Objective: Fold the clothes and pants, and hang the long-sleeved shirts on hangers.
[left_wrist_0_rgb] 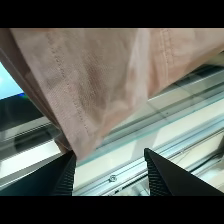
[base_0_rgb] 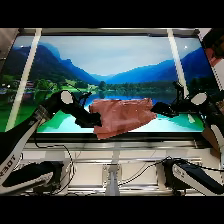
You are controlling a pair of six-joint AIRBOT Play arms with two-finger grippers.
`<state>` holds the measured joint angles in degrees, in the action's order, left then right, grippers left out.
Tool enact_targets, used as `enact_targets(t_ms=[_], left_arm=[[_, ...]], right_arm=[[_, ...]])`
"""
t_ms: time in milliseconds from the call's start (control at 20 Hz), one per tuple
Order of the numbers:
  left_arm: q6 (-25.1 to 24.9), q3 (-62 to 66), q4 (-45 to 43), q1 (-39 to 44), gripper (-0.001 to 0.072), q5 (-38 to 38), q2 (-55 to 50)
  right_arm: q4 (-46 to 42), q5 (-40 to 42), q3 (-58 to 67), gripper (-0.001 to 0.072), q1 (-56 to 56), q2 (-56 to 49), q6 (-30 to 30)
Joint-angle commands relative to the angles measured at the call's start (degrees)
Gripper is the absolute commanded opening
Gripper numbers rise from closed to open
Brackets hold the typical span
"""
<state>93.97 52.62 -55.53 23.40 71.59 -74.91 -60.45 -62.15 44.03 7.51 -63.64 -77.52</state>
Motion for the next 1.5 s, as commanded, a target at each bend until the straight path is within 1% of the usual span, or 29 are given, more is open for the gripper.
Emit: enact_targets(t_ms=[0,150,200,250,300,400,450,550,600,750,900,1050,1250,1300,1400,1450], left_arm=[[-0.59,-0.04,-1.27,-2.93,0.0503,-1.42,0.39],[-1.99,-0.04,-1.31,-7.37,0.0503,-5.2,4.09],[-2.1,-0.04,-1.42,-9.11,0.0503,-7.85,6.45],[-2.05,-0.04,-1.46,-10.75,0.0503,-10.4,9.01],[-2.01,-0.04,-1.44,-12.52,0.0503,-13.25,12.07],[-2.01,-0.04,-1.44,-15.67,0.0502,-17.31,18.23],[-1.88,-0.04,-1.46,-16.96,0.0502,-18.4,20.96],[-1.86,-0.04,-1.44,-19.02,0.0502,-19.41,25.99],[-1.86,-0.04,-1.46,-19.54,0.0502,-19.56,27.71],[-1.86,-0.04,-1.44,-19.85,0.0502,-19.56,31.3],[-1.86,-0.04,-1.46,-19.85,0.0502,-19.61,31.95],[-1.86,-0.04,-1.44,-19.85,0.0502,-19.78,31.82],[-1.88,-0.04,-1.46,-19.85,0.0502,-19.76,31.52],[-1.88,-0.04,-1.46,-19.85,0.0502,-19.76,31.52],[-1.88,-0.04,-1.49,-19.85,0.0502,-19.78,31.43],[-1.9,-0.04,-1.51,-19.85,0.0502,-19.8,31.23]], right_arm=[[-5.09,7.15,0.39,0.0621,0.55,-0.17,-0.48],[-5.97,9.16,3.61,0.062,4.02,-2.25,-1.01],[-5.84,8.83,5.22,0.0613,5.46,-3.69,-1.03],[-5.62,7.5,6.95,0.0587,6.88,-5.73,-1.01],[-5.49,5.44,8.57,0.0587,8.04,-8.17,-0.72],[-2.29,-0.37,11.08,0.0588,9.6,-14.14,3.3],[1.44,-3.28,11.63,0.0588,9.94,-16.92,6.16],[11.5,-6.43,11.74,0.059,10.05,-22.01,14.56],[14.25,-5.68,11.74,0.059,10.05,-23.89,16.7],[15.37,-2.67,11.8,0.059,10.05,-27.85,17.99],[17.09,-5.81,11.78,0.059,9.35,-29.92,21.73],[17.33,-7.21,11.78,0.0589,8.09,-31.58,22.29],[18.73,-9.03,11.72,0.0587,4.68,-32.85,24.52],[18.82,-9.01,11.67,0.0551,3.52,-32.85,24.76],[19.26,-8.72,11.67,0.0426,1.33,-32.85,26.95],[19.8,-8.15,11.69,0.026,0.55,-32.83,27.74]])
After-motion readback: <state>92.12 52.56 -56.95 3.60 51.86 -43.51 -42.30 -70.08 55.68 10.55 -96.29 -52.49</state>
